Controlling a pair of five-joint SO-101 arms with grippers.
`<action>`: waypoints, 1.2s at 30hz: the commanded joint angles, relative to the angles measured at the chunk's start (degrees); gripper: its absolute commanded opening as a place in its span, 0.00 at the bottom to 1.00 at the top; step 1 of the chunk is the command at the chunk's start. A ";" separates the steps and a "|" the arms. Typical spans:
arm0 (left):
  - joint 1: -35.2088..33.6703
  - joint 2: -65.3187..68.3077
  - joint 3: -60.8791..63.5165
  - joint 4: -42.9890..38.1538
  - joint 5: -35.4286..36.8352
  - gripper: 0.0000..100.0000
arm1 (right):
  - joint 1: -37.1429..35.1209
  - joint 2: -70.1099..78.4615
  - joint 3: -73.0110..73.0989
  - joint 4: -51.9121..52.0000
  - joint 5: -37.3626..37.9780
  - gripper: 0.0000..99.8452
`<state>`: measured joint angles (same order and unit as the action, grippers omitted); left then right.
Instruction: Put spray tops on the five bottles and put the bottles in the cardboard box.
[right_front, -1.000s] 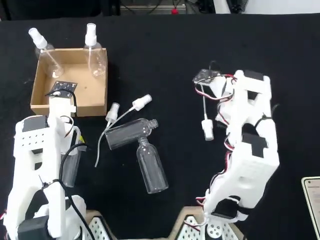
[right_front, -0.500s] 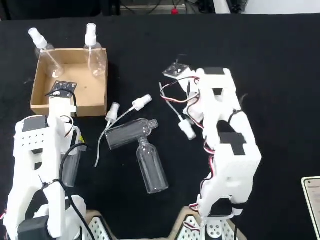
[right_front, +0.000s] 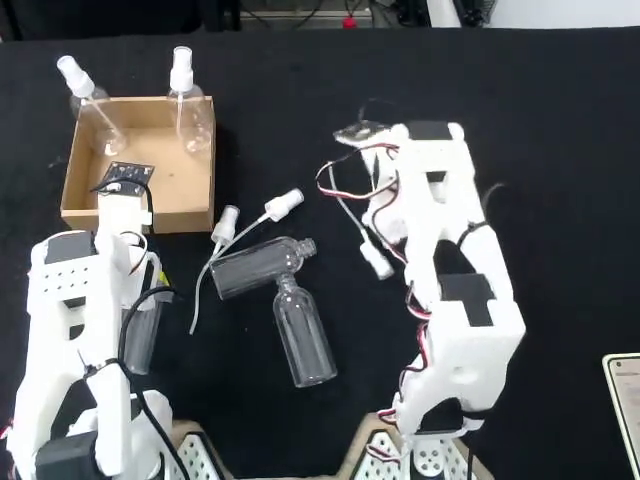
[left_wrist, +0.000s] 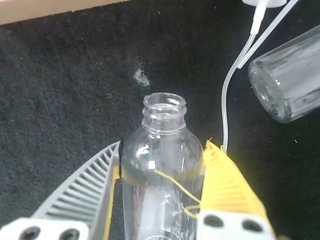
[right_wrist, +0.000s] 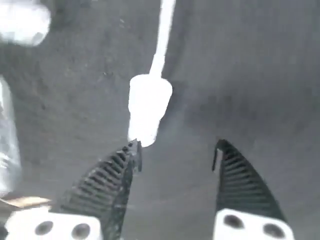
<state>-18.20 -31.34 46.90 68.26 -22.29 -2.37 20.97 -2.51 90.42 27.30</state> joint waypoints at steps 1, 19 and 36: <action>-0.13 -1.85 -0.57 -1.05 0.18 0.06 | -1.85 -4.26 2.24 -1.32 -10.11 0.30; -0.31 -1.85 -0.48 -1.05 0.18 0.06 | 5.01 -4.26 12.44 -22.51 13.45 0.16; -0.40 -1.85 -0.48 -1.05 0.18 0.06 | 13.63 -3.82 -4.79 -18.81 -0.44 0.15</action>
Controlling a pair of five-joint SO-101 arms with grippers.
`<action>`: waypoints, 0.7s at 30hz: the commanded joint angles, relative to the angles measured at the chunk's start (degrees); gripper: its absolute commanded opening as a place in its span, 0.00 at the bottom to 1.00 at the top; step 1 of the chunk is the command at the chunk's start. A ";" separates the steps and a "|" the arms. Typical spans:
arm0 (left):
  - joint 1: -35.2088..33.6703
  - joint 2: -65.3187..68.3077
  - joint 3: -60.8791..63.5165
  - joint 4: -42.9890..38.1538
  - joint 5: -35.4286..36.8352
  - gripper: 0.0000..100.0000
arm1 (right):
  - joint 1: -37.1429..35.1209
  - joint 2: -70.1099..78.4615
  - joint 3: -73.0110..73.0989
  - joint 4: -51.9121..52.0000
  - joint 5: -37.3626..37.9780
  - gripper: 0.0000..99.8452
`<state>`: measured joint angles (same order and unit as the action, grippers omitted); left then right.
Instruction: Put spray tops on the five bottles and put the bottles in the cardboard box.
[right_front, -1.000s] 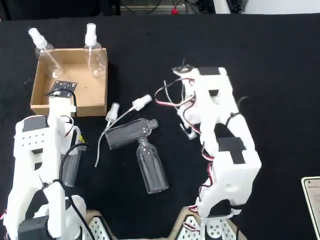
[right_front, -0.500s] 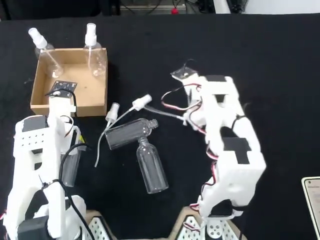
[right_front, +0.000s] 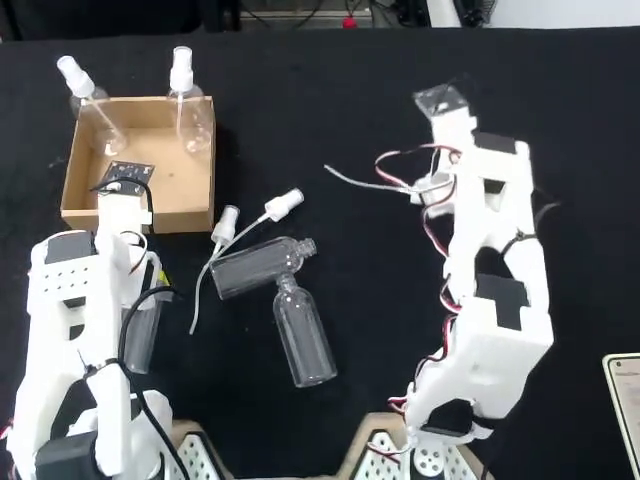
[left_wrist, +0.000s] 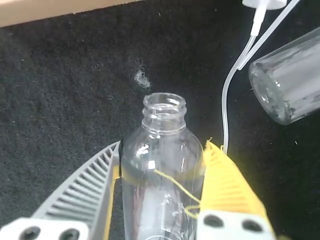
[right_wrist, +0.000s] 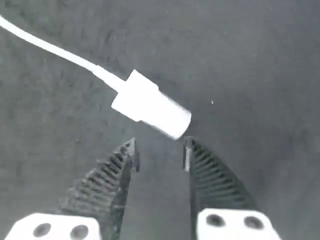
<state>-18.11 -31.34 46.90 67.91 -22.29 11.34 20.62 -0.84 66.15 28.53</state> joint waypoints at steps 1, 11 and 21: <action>-0.48 -1.85 -0.48 -0.70 0.18 0.06 | -0.44 -3.47 -7.96 7.56 -1.67 0.15; -0.48 -1.85 -0.48 -0.70 0.18 0.06 | -10.55 -1.45 -16.48 10.55 -30.07 0.20; -0.48 -1.85 -0.48 -0.70 0.18 0.06 | -16.00 9.19 -16.57 -6.24 -52.57 0.14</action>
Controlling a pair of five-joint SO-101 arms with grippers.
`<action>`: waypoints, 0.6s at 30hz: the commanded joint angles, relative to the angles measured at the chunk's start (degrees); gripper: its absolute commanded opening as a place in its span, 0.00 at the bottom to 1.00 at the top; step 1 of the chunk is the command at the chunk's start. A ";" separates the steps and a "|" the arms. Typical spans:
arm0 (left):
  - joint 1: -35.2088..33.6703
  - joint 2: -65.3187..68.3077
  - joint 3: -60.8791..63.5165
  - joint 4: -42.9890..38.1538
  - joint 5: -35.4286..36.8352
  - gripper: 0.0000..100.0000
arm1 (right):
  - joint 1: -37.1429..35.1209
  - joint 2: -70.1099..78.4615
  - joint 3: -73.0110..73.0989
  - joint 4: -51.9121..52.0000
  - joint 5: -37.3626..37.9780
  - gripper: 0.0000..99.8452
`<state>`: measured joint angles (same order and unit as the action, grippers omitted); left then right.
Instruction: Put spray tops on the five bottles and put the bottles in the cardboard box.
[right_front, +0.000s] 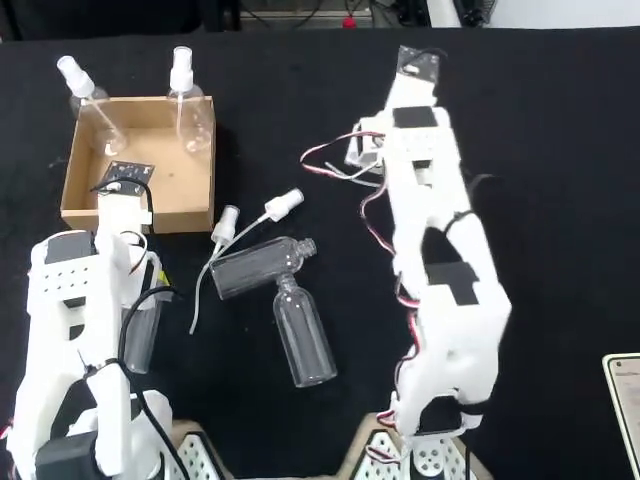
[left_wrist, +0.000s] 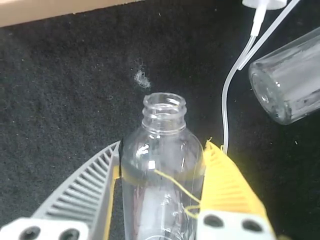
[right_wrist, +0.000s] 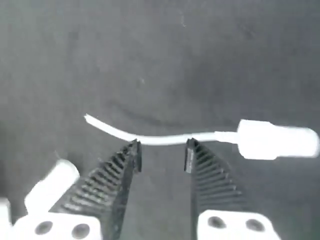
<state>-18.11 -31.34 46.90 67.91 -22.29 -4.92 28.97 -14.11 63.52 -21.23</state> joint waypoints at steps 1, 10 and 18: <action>-0.48 -1.85 -0.48 -0.70 0.18 0.06 | 0.62 1.80 -3.30 -4.31 -3.87 0.14; -0.40 -1.85 -0.48 -0.70 0.09 0.06 | 1.49 6.90 -3.30 -5.36 -4.57 0.14; -0.40 -1.85 -0.48 -0.70 0.09 0.06 | 2.02 5.32 -3.30 5.80 -4.22 0.14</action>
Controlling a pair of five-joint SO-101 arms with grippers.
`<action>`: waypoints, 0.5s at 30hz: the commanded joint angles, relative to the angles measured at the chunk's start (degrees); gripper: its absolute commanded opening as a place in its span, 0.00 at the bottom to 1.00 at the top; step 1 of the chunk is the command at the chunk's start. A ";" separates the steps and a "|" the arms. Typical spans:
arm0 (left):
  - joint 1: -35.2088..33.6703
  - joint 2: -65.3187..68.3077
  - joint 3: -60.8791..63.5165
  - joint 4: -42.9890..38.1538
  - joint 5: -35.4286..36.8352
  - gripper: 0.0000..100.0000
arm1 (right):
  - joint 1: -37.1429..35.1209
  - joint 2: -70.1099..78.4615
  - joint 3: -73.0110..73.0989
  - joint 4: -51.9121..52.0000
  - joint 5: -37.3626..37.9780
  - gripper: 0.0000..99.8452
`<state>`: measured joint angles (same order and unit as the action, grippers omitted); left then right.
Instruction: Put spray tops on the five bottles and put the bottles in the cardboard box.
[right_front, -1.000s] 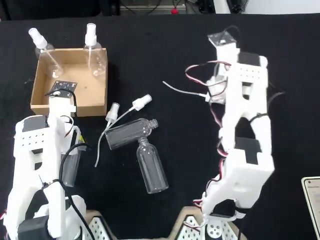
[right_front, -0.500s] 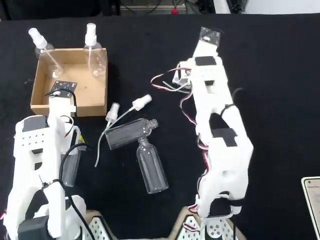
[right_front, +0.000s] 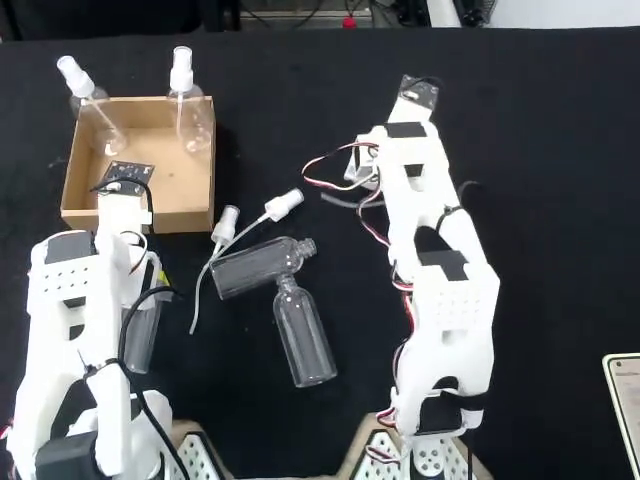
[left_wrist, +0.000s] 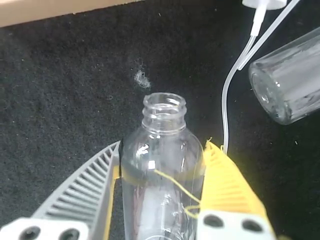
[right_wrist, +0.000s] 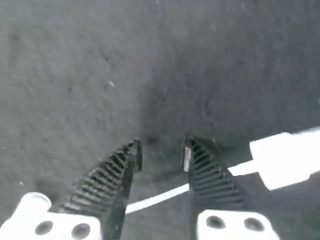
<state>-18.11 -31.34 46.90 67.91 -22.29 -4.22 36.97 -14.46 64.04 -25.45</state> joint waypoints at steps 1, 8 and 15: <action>-0.40 -1.85 -0.48 -0.70 0.09 0.06 | 1.32 -3.38 -2.95 6.95 1.14 0.14; -0.40 -1.85 -0.48 -0.70 0.09 0.06 | 1.32 -8.13 -1.01 11.60 10.81 0.14; -0.48 -1.85 -0.48 -0.70 0.09 0.06 | 2.64 -17.45 14.90 6.42 12.40 0.14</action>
<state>-18.11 -31.34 46.90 67.91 -22.29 -3.96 26.86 -4.88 73.89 -13.67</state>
